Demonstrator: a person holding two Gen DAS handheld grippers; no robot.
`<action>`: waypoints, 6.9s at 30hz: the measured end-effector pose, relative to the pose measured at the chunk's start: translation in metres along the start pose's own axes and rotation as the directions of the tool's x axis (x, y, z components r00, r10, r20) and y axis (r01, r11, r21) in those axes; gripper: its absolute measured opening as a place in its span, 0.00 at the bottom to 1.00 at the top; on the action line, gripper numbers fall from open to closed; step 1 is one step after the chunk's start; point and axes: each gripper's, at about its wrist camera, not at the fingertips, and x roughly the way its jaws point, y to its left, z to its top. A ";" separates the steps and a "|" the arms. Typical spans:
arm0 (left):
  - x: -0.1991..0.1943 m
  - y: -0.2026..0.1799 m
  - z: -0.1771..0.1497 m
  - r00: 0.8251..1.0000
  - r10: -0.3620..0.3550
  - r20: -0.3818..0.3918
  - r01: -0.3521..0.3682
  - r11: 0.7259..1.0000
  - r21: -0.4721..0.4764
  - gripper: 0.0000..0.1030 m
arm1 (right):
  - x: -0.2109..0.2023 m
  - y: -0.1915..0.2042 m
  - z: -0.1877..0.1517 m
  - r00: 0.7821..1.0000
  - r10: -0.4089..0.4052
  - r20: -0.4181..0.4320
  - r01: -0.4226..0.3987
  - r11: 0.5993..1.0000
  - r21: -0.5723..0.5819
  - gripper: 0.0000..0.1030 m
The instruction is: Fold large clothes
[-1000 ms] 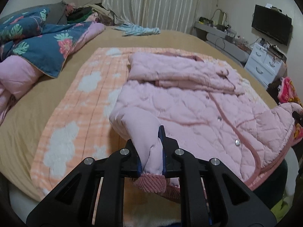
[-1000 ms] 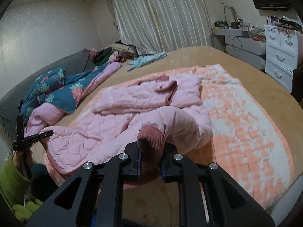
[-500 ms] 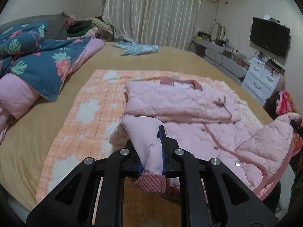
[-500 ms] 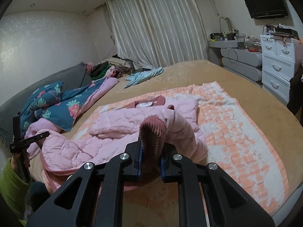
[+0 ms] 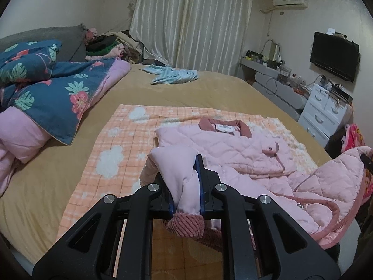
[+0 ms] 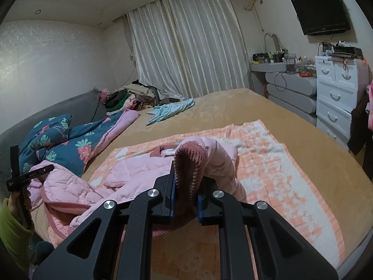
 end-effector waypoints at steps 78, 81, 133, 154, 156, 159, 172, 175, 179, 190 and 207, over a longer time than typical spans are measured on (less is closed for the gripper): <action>0.205 0.002 0.056 0.984 0.157 -0.088 -0.153 0.987 0.051 0.09 | 0.258 -0.106 0.050 0.962 -0.012 -0.272 0.085 0.962 0.258 0.33; 0.208 0.003 0.056 0.984 0.155 -0.091 -0.151 0.987 0.050 0.09 | 0.261 -0.109 0.049 0.962 -0.014 -0.273 0.089 0.961 0.262 0.36; 0.232 0.032 0.026 0.986 0.059 -0.153 -0.071 0.994 -0.080 0.12 | 0.263 -0.088 0.008 0.971 -0.142 -0.191 0.150 0.988 0.027 0.15; 0.308 0.037 0.016 0.953 0.173 -0.249 -0.191 0.981 -0.048 0.16 | 0.356 -0.125 -0.032 0.886 -0.267 -0.378 0.313 0.948 0.063 0.18; 0.306 0.037 0.017 0.953 0.174 -0.249 -0.192 0.980 -0.050 0.17 | 0.353 -0.125 -0.031 0.882 -0.271 -0.384 0.319 0.946 0.065 0.21; 0.302 0.038 0.017 0.952 0.176 -0.252 -0.198 0.978 -0.066 0.21 | 0.347 -0.124 -0.031 0.876 -0.290 -0.384 0.336 0.940 0.056 0.40; 0.261 0.036 0.025 0.955 0.163 -0.247 -0.192 0.976 -0.100 0.75 | 0.282 -0.121 -0.024 0.912 -0.282 -0.299 0.321 0.943 0.089 0.92; 0.248 0.035 0.026 0.957 0.161 -0.241 -0.191 0.976 -0.108 0.89 | 0.265 -0.110 -0.018 0.927 -0.266 -0.264 0.296 0.952 0.080 0.95; 0.229 0.031 0.025 0.960 0.143 -0.239 -0.175 0.977 -0.119 0.91 | 0.247 -0.095 -0.013 0.941 -0.248 -0.232 0.270 0.961 0.066 0.96; 0.193 0.017 0.008 0.960 0.153 -0.234 -0.177 0.980 -0.086 0.91 | 0.217 -0.066 -0.020 0.952 -0.224 -0.208 0.241 0.968 0.062 0.96; 0.170 0.006 -0.034 0.959 0.082 -0.270 -0.124 0.982 -0.143 0.91 | 0.194 -0.063 -0.060 0.945 -0.220 -0.243 0.262 0.953 0.155 0.96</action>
